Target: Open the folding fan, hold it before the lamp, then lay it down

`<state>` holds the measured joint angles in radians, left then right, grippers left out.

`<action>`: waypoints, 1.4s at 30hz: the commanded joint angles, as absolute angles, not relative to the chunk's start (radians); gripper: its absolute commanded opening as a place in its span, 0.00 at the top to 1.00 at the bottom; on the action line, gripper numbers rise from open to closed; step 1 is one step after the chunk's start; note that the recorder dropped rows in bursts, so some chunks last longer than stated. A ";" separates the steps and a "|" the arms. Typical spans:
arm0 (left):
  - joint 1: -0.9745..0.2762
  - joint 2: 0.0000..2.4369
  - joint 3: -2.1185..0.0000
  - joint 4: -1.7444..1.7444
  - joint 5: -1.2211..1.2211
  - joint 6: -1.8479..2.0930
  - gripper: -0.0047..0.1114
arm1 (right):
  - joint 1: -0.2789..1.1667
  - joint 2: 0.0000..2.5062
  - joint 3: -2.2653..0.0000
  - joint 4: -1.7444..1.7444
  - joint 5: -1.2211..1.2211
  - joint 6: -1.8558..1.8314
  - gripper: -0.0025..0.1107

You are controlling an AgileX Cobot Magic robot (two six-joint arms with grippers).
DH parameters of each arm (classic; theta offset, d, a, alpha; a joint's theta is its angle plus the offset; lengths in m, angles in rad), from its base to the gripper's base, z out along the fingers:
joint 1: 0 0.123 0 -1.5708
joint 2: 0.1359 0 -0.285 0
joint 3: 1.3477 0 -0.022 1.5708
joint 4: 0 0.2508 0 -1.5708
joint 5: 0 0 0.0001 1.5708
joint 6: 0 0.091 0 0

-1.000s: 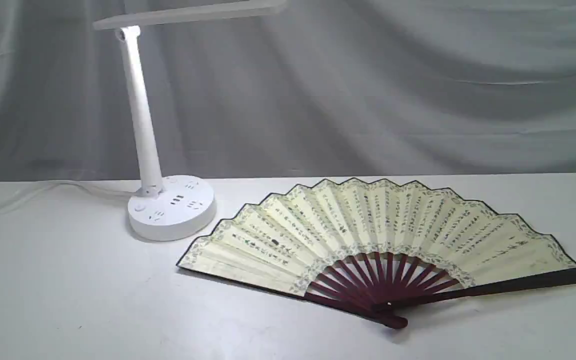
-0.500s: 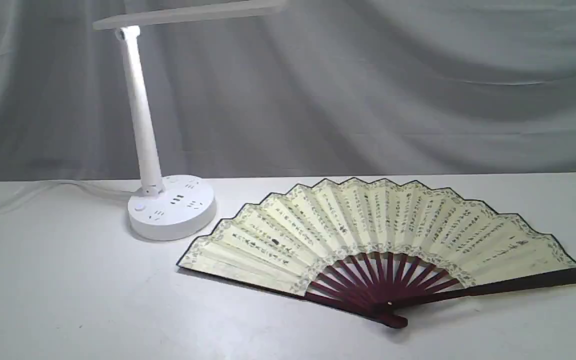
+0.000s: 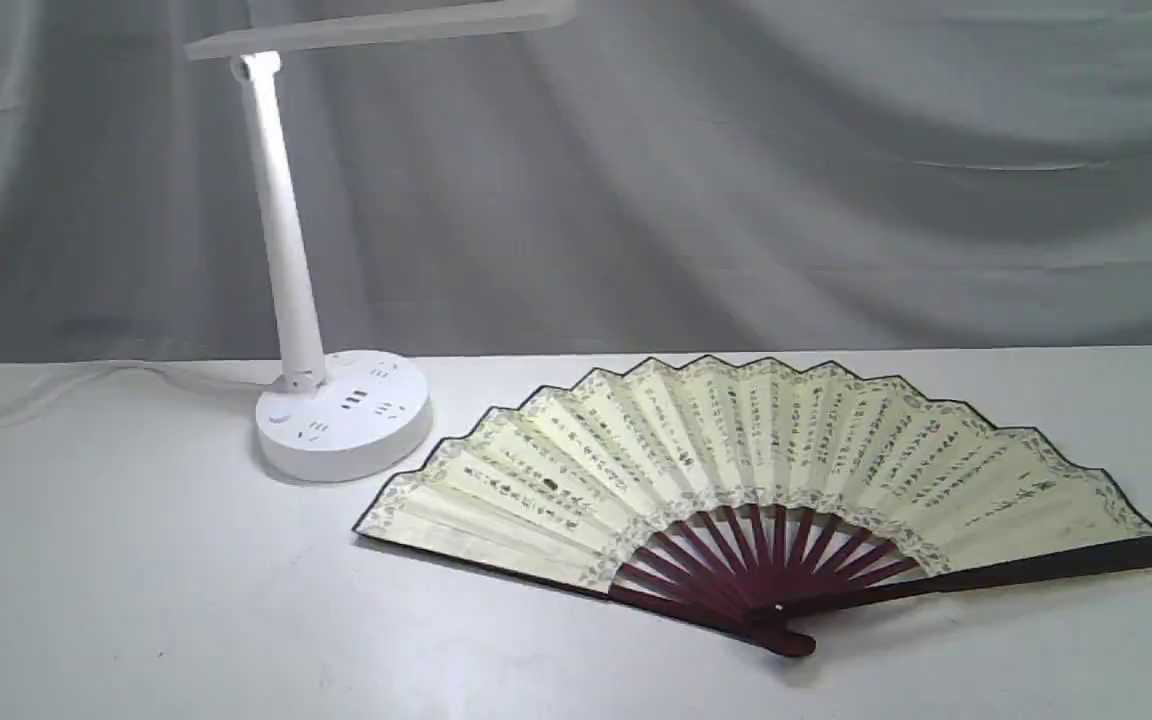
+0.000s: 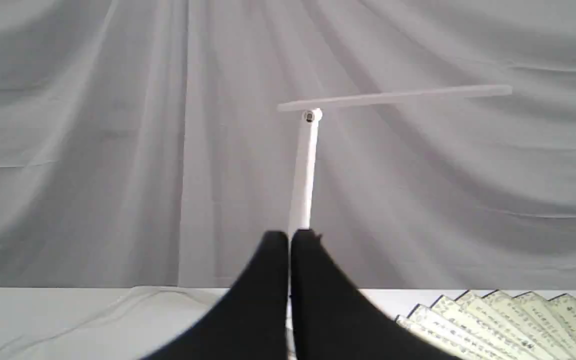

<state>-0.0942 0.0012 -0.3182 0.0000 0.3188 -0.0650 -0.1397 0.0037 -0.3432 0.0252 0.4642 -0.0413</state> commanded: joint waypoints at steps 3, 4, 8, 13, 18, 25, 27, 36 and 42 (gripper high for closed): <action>-0.093 0.000 -0.186 0.011 0.185 -0.071 0.96 | -0.134 0.000 -0.206 0.037 0.304 -0.044 0.98; -0.093 0.000 -0.159 0.011 0.169 -0.071 0.96 | -0.134 0.000 -0.177 0.037 0.293 -0.044 0.98; -0.093 0.000 -0.058 0.011 0.108 -0.071 0.96 | -0.134 0.000 -0.058 0.068 0.184 -0.039 0.98; -0.093 0.000 0.000 0.011 0.101 -0.075 0.96 | -0.134 0.000 0.000 0.009 0.220 -0.063 0.98; -0.093 0.000 0.000 0.011 0.113 -0.073 0.96 | -0.134 0.000 0.000 -0.018 0.212 -0.078 0.98; -0.093 0.000 0.000 0.011 0.143 -0.073 0.96 | -0.134 0.000 0.000 -0.015 0.212 -0.078 0.98; -0.093 0.000 0.000 0.011 0.152 -0.073 0.96 | -0.134 0.000 0.000 -0.018 0.212 -0.079 0.98; -0.093 0.000 0.000 0.011 0.163 -0.073 0.96 | -0.134 0.000 0.000 -0.011 0.210 -0.077 0.98; -0.093 0.000 0.000 0.011 0.158 -0.073 0.96 | -0.134 0.000 0.000 -0.011 0.210 -0.077 0.98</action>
<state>-0.0942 0.0029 -0.0043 0.0072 0.1598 -0.0689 -0.1397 0.0037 -0.0038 0.0000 0.2099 -0.0718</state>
